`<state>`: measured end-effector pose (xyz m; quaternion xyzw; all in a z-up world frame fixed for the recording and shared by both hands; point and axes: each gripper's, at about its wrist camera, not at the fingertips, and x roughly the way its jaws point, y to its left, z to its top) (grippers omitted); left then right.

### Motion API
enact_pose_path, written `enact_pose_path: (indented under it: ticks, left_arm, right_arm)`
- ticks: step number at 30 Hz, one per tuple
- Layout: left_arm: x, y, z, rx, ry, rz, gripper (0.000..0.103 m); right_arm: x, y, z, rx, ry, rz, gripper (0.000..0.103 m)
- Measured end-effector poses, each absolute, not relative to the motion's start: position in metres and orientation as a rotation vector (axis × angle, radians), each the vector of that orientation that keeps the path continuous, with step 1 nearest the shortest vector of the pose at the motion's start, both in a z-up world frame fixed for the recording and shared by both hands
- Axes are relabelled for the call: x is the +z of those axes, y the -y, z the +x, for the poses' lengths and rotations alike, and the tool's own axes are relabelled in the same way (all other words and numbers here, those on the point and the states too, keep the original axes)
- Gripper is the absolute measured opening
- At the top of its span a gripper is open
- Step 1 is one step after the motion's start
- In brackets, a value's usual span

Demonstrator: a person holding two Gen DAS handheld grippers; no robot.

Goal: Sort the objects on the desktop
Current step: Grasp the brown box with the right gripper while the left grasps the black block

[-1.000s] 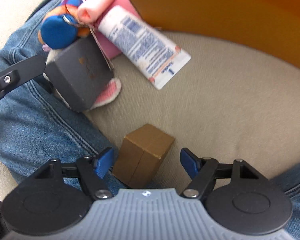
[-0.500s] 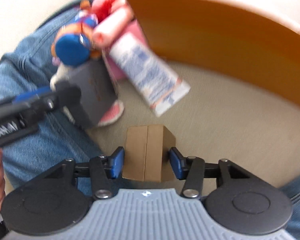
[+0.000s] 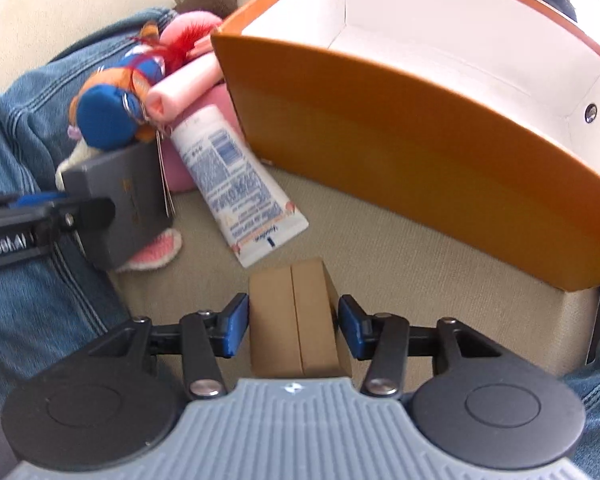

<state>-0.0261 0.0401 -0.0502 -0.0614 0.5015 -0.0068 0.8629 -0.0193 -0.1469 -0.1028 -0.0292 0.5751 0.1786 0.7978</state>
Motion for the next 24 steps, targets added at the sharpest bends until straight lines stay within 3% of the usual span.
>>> enact_pose_path:
  ticks: [5,16,24]
  left_arm:
    - [-0.031,-0.046,-0.027,-0.033,-1.017,-0.141,0.039]
    - [0.034,-0.049,-0.037,-0.152,-0.910,-0.172,0.038]
    - [0.090,-0.011,0.013,-0.340,-0.764,-0.147,0.038]
  right_arm:
    - [-0.095,0.161,-0.019,0.404,-1.232,0.002,0.049]
    - [-0.002,0.206,-0.005,0.548,-1.020,0.192,0.049]
    - [0.045,0.226,0.031,0.566,-0.857,0.231,0.049]
